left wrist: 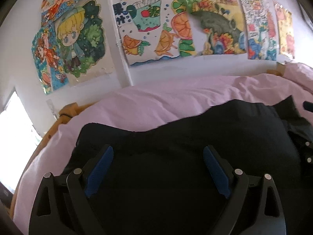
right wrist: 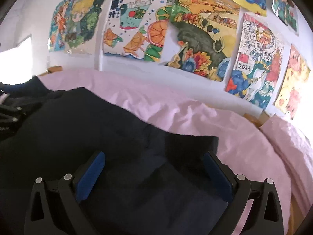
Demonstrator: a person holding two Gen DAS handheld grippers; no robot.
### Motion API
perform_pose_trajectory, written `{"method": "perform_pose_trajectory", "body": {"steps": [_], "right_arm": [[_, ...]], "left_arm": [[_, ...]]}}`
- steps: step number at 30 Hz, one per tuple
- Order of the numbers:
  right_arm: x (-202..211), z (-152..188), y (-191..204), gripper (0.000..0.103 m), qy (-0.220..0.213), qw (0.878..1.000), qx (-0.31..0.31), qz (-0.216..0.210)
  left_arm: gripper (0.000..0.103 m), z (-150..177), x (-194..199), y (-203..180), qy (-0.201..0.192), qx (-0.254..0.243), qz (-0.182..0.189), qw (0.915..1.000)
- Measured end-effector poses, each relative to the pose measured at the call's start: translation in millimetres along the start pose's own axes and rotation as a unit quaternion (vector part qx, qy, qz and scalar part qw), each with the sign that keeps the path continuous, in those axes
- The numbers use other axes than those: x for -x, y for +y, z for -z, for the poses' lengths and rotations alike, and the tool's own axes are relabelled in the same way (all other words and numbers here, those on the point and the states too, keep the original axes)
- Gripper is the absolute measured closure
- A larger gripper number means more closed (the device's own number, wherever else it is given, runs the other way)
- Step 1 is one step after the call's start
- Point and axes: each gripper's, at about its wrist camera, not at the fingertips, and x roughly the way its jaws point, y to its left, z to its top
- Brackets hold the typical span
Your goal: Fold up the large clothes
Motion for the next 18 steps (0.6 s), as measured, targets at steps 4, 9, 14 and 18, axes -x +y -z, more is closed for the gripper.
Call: {"method": "perform_pose_trajectory", "body": {"steps": [4,9,14,18], "right_arm": [[-26.6,4.1,-9.1,0.002,0.024,0.999,-0.023,-0.005],[-60.4,9.3,-15.6,0.001,0.069,0.996,-0.045,-0.033],[-85.3,12.7,-5.4,0.0,0.101,0.994,-0.027,-0.032],[-101.0,16.8,4.6,0.0,0.118,0.993,-0.009,-0.023]], "left_arm": [[0.006,3.6,-20.6,6.0,0.017,0.016,0.004,0.9997],[0.001,7.4,-45.0,6.3,0.034,0.019,0.006,0.9992],[0.001,13.3,-62.8,-0.6,0.044,0.003,-0.015,0.9989],[0.001,15.8,-76.5,-4.2,0.057,-0.01,-0.02,0.9981]]}}
